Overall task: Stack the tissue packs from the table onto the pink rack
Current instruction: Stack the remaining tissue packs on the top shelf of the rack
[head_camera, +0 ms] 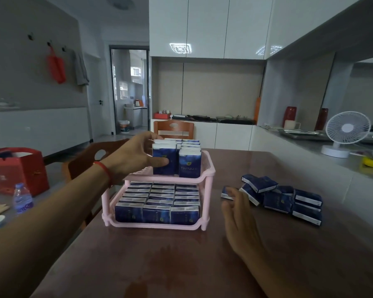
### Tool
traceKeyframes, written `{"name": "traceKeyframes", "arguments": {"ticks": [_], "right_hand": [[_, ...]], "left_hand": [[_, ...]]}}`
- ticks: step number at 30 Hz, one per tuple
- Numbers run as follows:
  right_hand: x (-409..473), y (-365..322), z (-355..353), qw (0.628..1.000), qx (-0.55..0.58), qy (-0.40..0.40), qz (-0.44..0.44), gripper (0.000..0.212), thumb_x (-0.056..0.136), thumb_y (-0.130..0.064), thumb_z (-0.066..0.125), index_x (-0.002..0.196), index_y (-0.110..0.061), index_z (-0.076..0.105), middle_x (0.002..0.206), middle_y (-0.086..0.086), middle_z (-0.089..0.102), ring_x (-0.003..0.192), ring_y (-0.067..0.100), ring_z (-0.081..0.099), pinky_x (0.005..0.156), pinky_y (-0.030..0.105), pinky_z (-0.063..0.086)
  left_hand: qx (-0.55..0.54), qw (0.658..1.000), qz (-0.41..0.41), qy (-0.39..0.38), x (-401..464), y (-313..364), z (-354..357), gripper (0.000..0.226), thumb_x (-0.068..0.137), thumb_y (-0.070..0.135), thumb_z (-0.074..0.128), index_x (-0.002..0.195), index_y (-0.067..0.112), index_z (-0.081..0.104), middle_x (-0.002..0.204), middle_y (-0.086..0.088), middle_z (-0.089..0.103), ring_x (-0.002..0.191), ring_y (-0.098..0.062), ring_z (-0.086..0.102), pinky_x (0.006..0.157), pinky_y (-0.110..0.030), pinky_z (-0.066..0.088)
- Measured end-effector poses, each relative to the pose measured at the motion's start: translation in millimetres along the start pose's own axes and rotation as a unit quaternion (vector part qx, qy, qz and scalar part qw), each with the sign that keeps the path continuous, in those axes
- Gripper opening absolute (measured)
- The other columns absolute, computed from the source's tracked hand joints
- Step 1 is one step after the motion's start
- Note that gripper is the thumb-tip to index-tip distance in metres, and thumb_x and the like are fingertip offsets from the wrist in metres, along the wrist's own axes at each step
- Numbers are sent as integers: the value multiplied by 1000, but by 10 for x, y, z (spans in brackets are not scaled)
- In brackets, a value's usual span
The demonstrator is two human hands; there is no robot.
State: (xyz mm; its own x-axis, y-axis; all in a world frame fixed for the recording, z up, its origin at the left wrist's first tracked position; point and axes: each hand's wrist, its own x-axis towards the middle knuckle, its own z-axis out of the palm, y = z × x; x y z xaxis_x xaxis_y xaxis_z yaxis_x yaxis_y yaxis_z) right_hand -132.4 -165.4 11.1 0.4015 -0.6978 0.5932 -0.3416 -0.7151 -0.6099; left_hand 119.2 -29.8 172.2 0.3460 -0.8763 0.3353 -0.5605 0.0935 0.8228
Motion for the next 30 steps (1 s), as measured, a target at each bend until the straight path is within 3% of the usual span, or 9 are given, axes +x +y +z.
{"name": "traceKeyframes", "arguments": {"ticks": [2,5,8,13,17,20,25,28,30], "right_hand": [[-9,-5,-7,1000,22,8,21,34,104,-32,40,138,-28,41,133,-9,49,102,0,52,84,18,39],[-25,-26,13,999,28,4,23,33,104,-33,39,137,-29,40,134,-8,48,105,3,52,87,23,39],[-46,-66,42,999,39,-8,9,31,104,-33,39,135,-35,38,130,-14,44,98,-5,50,82,17,37],[-77,-104,92,999,29,-26,-24,33,104,-33,39,135,-40,31,121,-22,35,107,-13,46,75,8,41],[-85,-96,103,999,36,-33,-17,33,104,-33,40,134,-41,30,127,-19,36,107,-14,46,77,4,38],[-75,-87,102,998,44,-34,-2,36,104,-33,40,139,-35,34,131,-18,37,105,-16,46,80,7,35],[-92,-84,109,998,49,-39,0,33,103,-33,40,134,-41,32,132,-18,39,107,-18,46,80,7,37],[-89,-73,117,998,58,-35,-4,31,103,-31,41,131,-43,31,132,-16,43,108,-18,46,87,14,37],[-82,-68,123,998,57,-37,-1,31,103,-31,41,131,-43,32,131,-15,43,108,-18,47,89,18,39]], "left_hand": [[26,1000,-9,-9,12,-77,14,53,74,17,85,119,26,59,118,1,68,107,-18,67,90,-41,59],[43,999,-13,-7,22,-150,35,54,72,23,88,116,29,57,118,-1,64,100,-20,69,85,-41,61],[50,998,-21,-28,34,-127,15,55,75,21,85,118,31,54,118,0,60,101,-21,67,84,-40,61],[99,995,-15,-29,33,-66,16,63,77,18,83,124,27,43,116,0,56,99,-19,66,73,-30,61],[123,989,-66,-48,19,-55,-69,84,71,24,87,136,29,34,118,-1,57,104,-22,65,85,-39,59],[113,983,-105,-100,35,-22,-140,92,73,26,86,147,30,32,123,2,58,108,-18,61,90,-35,52],[107,977,-116,-144,108,49,-85,82,81,17,80,148,26,33,116,6,60,103,-12,60,92,-30,48],[64,972,-126,-186,92,137,-106,56,85,11,74,128,31,44,118,6,60,107,-14,62,89,-26,54],[-7,973,-135,-185,102,150,-134,31,91,24,69,118,29,54,121,6,62,114,-15,60,101,-33,50]]}}
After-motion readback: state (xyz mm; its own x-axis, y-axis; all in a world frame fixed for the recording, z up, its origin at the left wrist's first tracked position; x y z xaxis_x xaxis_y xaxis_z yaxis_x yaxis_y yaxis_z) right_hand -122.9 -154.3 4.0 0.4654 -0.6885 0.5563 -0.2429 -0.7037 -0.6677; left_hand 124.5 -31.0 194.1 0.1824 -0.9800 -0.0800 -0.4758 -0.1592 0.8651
